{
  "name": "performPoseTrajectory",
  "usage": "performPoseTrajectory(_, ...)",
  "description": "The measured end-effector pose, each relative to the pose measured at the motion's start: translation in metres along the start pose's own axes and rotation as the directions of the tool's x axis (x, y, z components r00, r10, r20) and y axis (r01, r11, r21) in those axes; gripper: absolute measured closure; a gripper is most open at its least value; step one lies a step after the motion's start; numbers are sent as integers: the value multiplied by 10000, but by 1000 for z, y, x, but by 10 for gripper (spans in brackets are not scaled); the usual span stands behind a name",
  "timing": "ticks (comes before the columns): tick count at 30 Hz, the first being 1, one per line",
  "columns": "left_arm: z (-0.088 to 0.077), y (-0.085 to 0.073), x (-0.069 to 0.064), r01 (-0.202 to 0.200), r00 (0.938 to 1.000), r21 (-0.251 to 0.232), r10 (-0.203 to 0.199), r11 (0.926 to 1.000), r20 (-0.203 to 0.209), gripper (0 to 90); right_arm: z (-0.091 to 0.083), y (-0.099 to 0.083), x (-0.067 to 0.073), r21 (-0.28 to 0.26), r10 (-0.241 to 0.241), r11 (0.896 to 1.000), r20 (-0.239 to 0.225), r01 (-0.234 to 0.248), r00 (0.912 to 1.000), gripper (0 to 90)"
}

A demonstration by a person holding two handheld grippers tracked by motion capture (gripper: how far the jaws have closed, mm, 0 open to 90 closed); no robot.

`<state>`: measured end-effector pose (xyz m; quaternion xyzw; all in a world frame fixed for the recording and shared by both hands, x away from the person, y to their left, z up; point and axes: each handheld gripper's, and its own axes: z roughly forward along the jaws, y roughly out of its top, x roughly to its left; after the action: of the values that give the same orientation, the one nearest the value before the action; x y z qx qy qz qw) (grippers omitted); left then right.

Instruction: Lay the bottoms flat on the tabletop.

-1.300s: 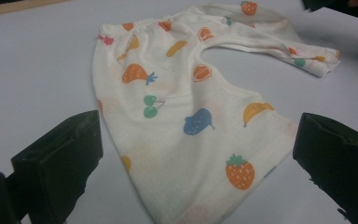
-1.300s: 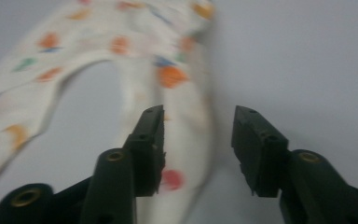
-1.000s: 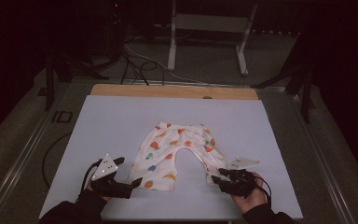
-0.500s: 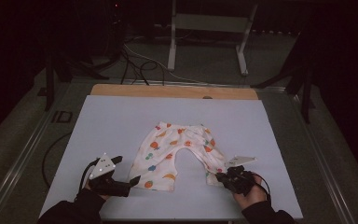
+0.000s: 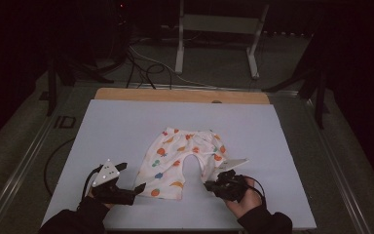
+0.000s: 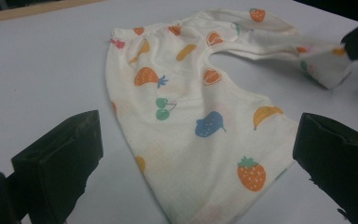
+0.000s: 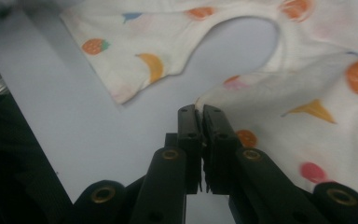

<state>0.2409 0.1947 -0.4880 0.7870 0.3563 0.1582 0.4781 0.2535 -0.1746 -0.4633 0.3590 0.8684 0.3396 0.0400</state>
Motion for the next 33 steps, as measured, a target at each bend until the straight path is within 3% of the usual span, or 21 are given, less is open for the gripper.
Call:
performPoseTrajectory(12, 0, 0, 0, -42, 10000, 51, 42, 10000, 27, 22, 24, -9, 16, 854, -141, 9962, -673, 198, 9976, 866)
performPoseTrajectory(16, 1, -1, 0, -23, 10000, 74, 22, 10000, 75, 25, 27, -11, 18, 891, -158, 9957, -949, 243, 9954, 845)
performPoseTrajectory(19, 1, -1, 0, -33, 9999, 86, 32, 10000, 120, 28, 26, -11, 18, 690, -98, 9974, -1248, 185, 9921, 693)
performPoseTrajectory(21, 1, 0, 0, -29, 9999, 83, 28, 10000, 112, 28, 26, -11, 18, 690, -98, 9974, -1248, 185, 9921, 693)
performPoseTrajectory(22, 1, 0, 0, -32, 9999, 118, 30, 9999, 162, 28, 24, -11, 18, 561, -307, 9977, -1197, 377, 9923, 616)
performPoseTrajectory(23, 1, 1, 0, -9, 9998, 102, 7, 9999, 180, 28, 18, -8, 16, 151, -492, 9986, -827, 506, 9954, 466)
performPoseTrajectory(24, 2, 2, 0, -12, 9998, 144, 9, 9999, 218, 27, 11, -5, 11, -397, -295, 9989, -721, 266, 9970, 353)
performPoseTrajectory(25, 2, 3, 0, -36, 9995, 217, 29, 9998, 311, 27, 7, -4, 7, -667, -359, 9973, -826, 304, 9959, 285)
performPoseTrajectory(26, 2, 4, 0, -56, 9993, 242, 47, 9997, 370, 27, 7, -4, 7, -667, -359, 9973, -826, 304, 9959, 285)
performPoseTrajectory(27, 3, 6, 1, -89, 9992, 207, 81, 9997, 402, 27, 3, -3, 2, -898, -474, 9952, -1012, 383, 9937, 201)
performPoseTrajectory(28, 3, 7, 2, -185, 9989, 230, 175, 9996, 432, 27, -6, -1, -7, -1371, -469, 9899, -862, 347, 9952, 185)
performPoseTrajectory(30, 4, 12, 4, -219, 9988, 218, 209, 9995, 446, 26, -9, 1, -11, -1449, -528, 9885, -670, 426, 9964, 161)
performPoseTrajectory(31, 6, 14, 6, -156, 9987, 229, 145, 9996, 485, 26, -15, 3, -21, -1821, -578, 9819, -234, 526, 9981, 155)
performPoseTrajectory(33, 7, 16, 8, -213, 9986, 65, 210, 9998, 483, 26, -15, 3, -21, -1821, -578, 9819, -234, 526, 9981, 155)
